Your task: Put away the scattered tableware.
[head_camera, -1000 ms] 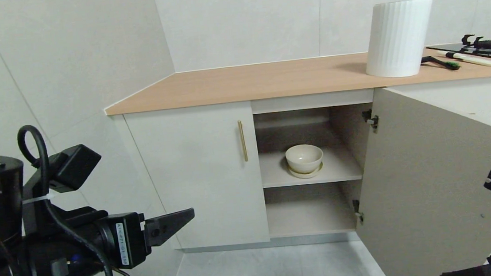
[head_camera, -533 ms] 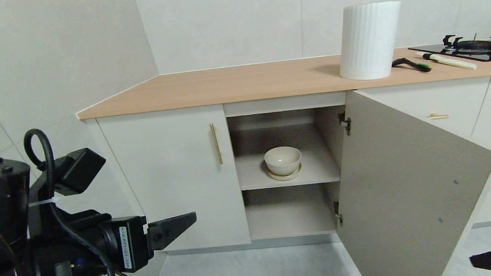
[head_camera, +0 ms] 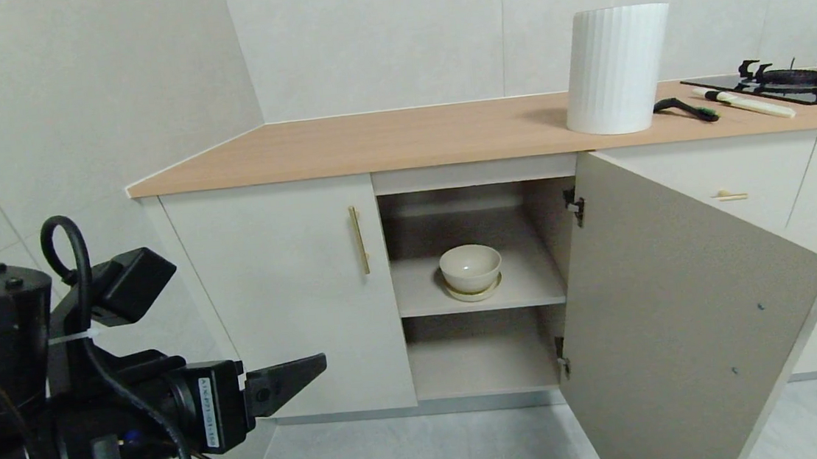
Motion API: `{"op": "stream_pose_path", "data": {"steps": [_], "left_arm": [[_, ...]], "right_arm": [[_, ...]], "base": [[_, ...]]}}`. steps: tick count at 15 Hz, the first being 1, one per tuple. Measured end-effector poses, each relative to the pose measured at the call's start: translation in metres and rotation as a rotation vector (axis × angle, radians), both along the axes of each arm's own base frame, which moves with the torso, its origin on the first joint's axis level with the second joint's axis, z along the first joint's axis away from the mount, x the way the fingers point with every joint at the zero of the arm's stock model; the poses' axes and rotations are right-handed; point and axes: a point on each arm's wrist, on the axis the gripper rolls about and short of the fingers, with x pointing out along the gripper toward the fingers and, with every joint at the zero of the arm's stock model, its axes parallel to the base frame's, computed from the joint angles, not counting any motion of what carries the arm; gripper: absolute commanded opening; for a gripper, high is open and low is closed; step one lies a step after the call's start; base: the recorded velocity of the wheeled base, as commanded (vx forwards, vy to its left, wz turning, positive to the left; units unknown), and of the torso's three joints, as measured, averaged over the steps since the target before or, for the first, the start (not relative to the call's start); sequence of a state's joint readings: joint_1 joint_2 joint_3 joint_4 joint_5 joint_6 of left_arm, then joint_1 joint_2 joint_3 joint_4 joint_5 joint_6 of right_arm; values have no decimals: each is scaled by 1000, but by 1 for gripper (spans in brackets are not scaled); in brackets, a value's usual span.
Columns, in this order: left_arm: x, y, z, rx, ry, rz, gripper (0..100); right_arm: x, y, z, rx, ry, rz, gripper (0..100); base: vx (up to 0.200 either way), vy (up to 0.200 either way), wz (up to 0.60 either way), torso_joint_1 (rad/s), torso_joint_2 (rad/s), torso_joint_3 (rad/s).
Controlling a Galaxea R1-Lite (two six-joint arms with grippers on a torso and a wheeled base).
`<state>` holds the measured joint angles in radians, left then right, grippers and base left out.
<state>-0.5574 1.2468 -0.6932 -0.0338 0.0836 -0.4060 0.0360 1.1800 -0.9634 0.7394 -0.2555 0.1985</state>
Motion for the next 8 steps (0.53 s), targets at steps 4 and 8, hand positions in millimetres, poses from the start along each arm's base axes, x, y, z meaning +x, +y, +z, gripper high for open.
{"op": "stream_pose_path", "data": {"steps": [4, 8], "left_arm": [[0, 0, 0, 1, 2, 0, 100], [0, 0, 0, 0, 1, 0, 100]], "right_arm": [[32, -25, -4, -28, -73, -130, 100], [68, -34, -27, -2, -120, -169, 100]], "base": [[0, 0, 0, 0, 0, 0], [0, 0, 0, 0, 0, 0]]}}
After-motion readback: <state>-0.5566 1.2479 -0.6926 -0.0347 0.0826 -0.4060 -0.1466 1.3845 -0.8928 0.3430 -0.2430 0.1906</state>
